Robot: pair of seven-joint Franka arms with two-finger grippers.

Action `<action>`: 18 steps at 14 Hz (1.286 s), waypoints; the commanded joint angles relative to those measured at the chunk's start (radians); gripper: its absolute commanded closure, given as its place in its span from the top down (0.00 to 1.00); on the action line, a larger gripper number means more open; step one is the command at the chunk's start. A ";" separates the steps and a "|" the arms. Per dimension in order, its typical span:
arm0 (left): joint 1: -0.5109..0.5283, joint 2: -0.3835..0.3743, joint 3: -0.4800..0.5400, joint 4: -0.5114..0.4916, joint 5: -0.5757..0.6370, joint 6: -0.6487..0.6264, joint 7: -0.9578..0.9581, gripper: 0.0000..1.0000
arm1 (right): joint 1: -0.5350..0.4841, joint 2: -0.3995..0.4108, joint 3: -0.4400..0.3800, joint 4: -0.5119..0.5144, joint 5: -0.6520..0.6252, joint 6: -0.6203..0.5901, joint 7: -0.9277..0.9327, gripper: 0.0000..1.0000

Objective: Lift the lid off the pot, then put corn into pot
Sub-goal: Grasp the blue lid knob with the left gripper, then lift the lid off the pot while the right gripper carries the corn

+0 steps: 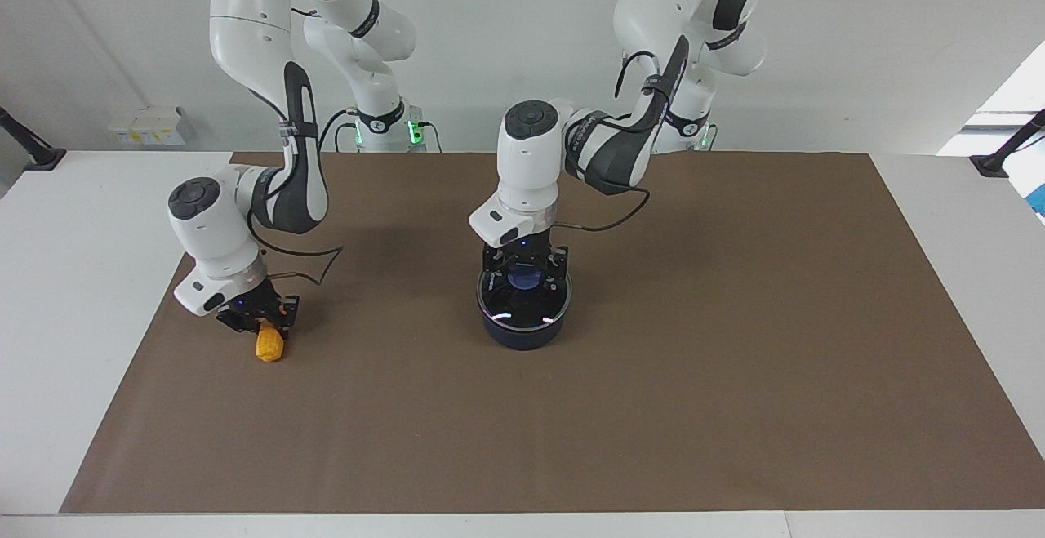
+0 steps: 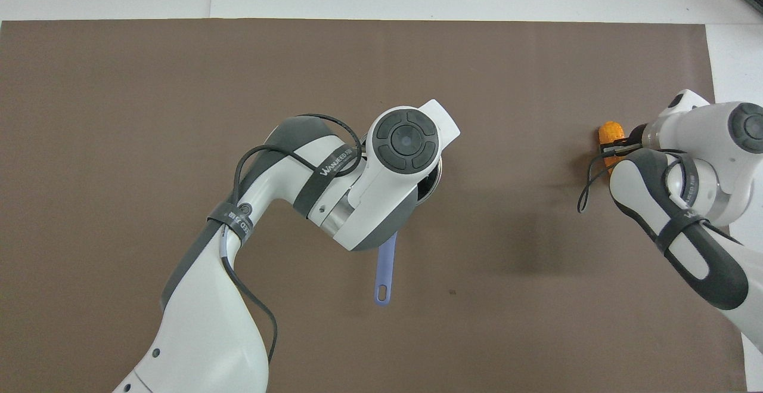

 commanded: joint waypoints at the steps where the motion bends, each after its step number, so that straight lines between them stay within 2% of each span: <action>1: -0.012 -0.016 0.014 0.011 0.023 -0.005 -0.020 0.00 | -0.006 -0.033 0.010 0.017 0.014 -0.050 -0.024 0.00; 7: 0.009 -0.100 0.020 0.010 0.022 -0.084 -0.016 0.00 | 0.002 -0.194 0.031 0.080 0.016 -0.346 -0.015 0.00; 10: 0.055 -0.131 0.021 -0.016 0.023 -0.088 -0.005 0.00 | 0.036 -0.227 0.039 0.154 0.008 -0.485 0.038 0.00; 13: 0.127 -0.161 0.021 -0.049 0.022 -0.104 0.000 0.00 | 0.127 -0.230 0.039 0.197 -0.004 -0.516 0.179 0.00; 18: 0.236 -0.188 0.021 -0.125 0.020 -0.090 0.000 0.00 | 0.316 -0.215 0.042 0.221 -0.019 -0.497 0.469 0.00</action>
